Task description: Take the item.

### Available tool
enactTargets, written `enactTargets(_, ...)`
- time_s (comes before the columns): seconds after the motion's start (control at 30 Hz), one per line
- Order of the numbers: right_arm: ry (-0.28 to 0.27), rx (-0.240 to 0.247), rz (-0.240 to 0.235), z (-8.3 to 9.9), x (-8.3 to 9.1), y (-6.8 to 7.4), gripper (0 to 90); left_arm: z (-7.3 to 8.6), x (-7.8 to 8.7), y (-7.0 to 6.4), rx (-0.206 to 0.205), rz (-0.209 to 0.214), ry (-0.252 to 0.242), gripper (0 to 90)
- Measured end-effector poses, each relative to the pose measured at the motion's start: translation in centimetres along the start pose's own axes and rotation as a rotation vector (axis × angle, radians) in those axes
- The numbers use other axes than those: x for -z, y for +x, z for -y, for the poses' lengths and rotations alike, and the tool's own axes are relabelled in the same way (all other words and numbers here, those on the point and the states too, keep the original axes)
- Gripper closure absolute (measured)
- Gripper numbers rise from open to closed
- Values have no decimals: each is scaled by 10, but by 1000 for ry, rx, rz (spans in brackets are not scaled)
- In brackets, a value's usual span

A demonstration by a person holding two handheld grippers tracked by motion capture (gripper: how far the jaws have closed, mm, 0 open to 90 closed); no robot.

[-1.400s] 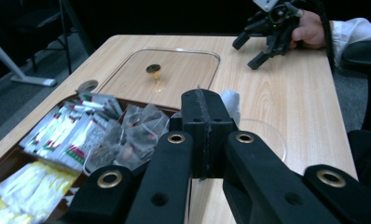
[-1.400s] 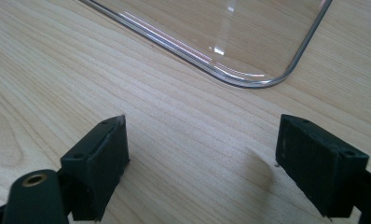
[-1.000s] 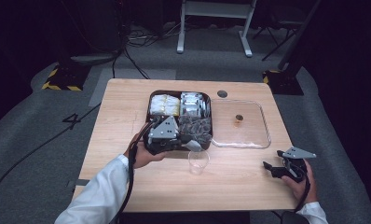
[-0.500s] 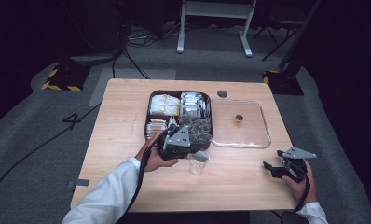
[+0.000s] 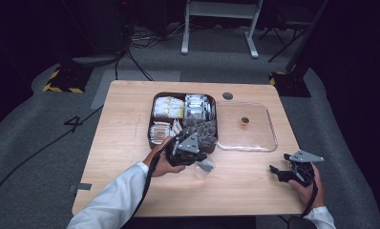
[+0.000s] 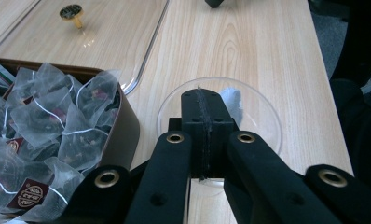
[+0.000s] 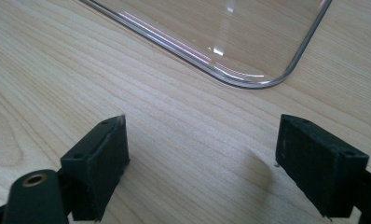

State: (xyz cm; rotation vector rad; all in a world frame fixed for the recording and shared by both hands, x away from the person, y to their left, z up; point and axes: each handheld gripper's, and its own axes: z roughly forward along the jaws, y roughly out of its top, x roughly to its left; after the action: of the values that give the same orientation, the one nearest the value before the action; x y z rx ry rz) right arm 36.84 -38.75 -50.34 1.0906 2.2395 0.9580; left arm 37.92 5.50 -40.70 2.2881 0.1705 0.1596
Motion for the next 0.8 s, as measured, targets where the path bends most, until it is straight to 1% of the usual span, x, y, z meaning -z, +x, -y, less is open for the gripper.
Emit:
enactTargets(0.07, 0, 0, 0, 0, 0, 0, 173, 1, -2, 1, 1, -1, 8, 879)
enactTargets(0.13, 0, 0, 0, 0, 0, 0, 174, 3, -4, 3, 13, 1, 13, 843)
enactTargets(0.23, 0, 1, 0, 0, 0, 0, 174, 4, -5, 3, 13, 2, 17, 834)
enactTargets(0.37, 0, 0, 0, 0, 0, 0, 173, 4, -6, 4, 19, 2, 25, 750)
enactTargets(0.4, 0, 0, 0, 0, 0, 0, 173, 5, -7, 4, 22, 2, 24, 750)
enactTargets(0.43, 0, 1, 0, 0, 0, 0, 174, 5, -7, 5, 28, 7, 21, 700)
enactTargets(0.53, 0, 0, 0, 0, 0, 0, 174, 5, -6, 4, 31, 1, 16, 657)
enactTargets(0.6, 0, -1, -1, 0, 0, 0, 174, 5, -5, 4, 35, -4, 11, 602)
enactTargets(0.63, 0, -1, -1, 0, 0, 0, 174, 5, -5, 4, 34, -4, 10, 602)
enactTargets(0.67, 0, -1, -1, 0, 0, 0, 174, 5, -4, 4, 36, 0, 4, 588)
enactTargets(0.7, 0, 0, -1, 0, 0, 0, 174, 5, -3, 4, 40, -5, -4, 553)
enactTargets(0.77, 0, -1, -1, 0, 0, 0, 173, 4, -2, 4, 39, -8, -7, 538)
enactTargets(0.8, 0, -1, -2, 0, 0, 0, 174, 4, -1, 4, 41, -7, -16, 511)
